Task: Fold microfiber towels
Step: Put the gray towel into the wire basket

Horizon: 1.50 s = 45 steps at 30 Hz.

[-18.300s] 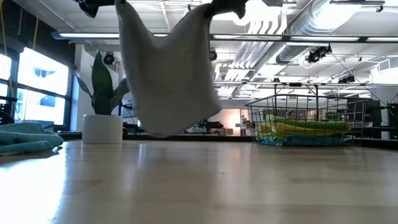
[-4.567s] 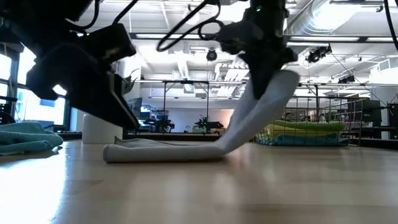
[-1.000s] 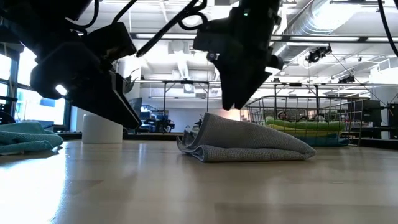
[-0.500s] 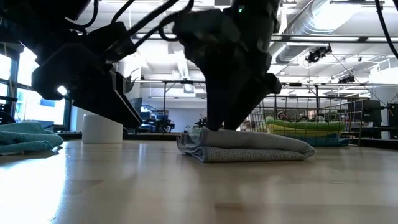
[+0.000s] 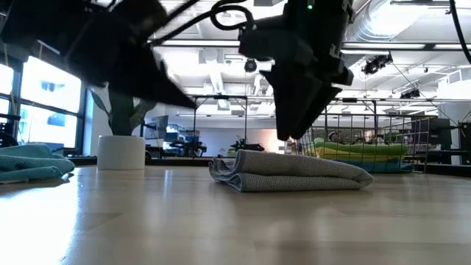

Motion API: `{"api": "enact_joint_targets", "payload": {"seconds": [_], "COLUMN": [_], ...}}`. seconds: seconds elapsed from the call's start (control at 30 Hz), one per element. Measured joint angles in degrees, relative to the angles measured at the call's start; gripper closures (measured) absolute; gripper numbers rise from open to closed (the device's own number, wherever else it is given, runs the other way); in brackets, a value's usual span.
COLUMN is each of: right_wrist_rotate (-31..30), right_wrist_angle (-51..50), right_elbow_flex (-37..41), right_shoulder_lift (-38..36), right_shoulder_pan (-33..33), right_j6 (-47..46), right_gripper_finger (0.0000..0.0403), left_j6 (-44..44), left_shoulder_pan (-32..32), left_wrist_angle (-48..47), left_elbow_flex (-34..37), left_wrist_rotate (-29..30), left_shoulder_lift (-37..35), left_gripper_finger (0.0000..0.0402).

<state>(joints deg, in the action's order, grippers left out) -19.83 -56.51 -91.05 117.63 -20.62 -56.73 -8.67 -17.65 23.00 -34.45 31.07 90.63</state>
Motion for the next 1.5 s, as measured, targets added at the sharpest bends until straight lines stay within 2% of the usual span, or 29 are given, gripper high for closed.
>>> {"api": "enact_joint_targets", "payload": {"seconds": [0.17,0.4,0.47,0.63,0.9,1.03,1.17,1.37,1.5], "right_wrist_rotate": [0.23,-2.35,-2.59,-3.83,-5.09,-5.96,-6.06,-6.19,-6.23], "right_wrist_angle": [1.09,-5.77,-9.45,-16.98,-27.03,-29.94,-28.81,-17.95,-10.88], "right_elbow_flex": [0.0,0.03,0.02,0.04,0.04,0.04,0.04,0.04,0.04], "right_shoulder_lift": [0.86,0.05,0.01,0.01,0.01,0.01,0.01,0.01,0.39], "right_shoulder_pan": [-1.22,-3.16,-3.43,-3.8,-3.08,-2.64,-2.6,-3.33,-3.95], "right_j6": [1.51,0.2,-0.14,-1.71,-1.81,-3.58,-6.0,-10.07,-12.56], "right_gripper_finger": [0.0254,0.0254,0.0254,0.0254,0.0254,0.0254,0.0254,0.0254,0.0254], "left_j6": [8.1,8.04,7.12,5.52,4.82,5.72,2.98,-3.69,-12.79], "left_shoulder_pan": [1.33,7.79,9.1,10.56,9.64,9.72,10.55,10.26,8.85], "left_wrist_angle": [10.86,29.84,31.73,31.53,31.03,28.48,19.54,12.41,11.23], "left_elbow_flex": [-0.03,-0.99,-2.62,-6.05,-7.15,-7.15,-7.09,-7.33,-7.3], "left_wrist_rotate": [-0.27,-8.06,-8.89,-10.49,-11.44,-8.61,-4.14,-3.37,-3.65], "left_shoulder_lift": [2.43,16.19,19.83,25.2,24.44,24.44,24.44,24.13,24.11], "left_gripper_finger": [0.0275,0.0275,0.0275,0.0275,0.0275,0.0275,0.0275,0.0275,0.0275]}}
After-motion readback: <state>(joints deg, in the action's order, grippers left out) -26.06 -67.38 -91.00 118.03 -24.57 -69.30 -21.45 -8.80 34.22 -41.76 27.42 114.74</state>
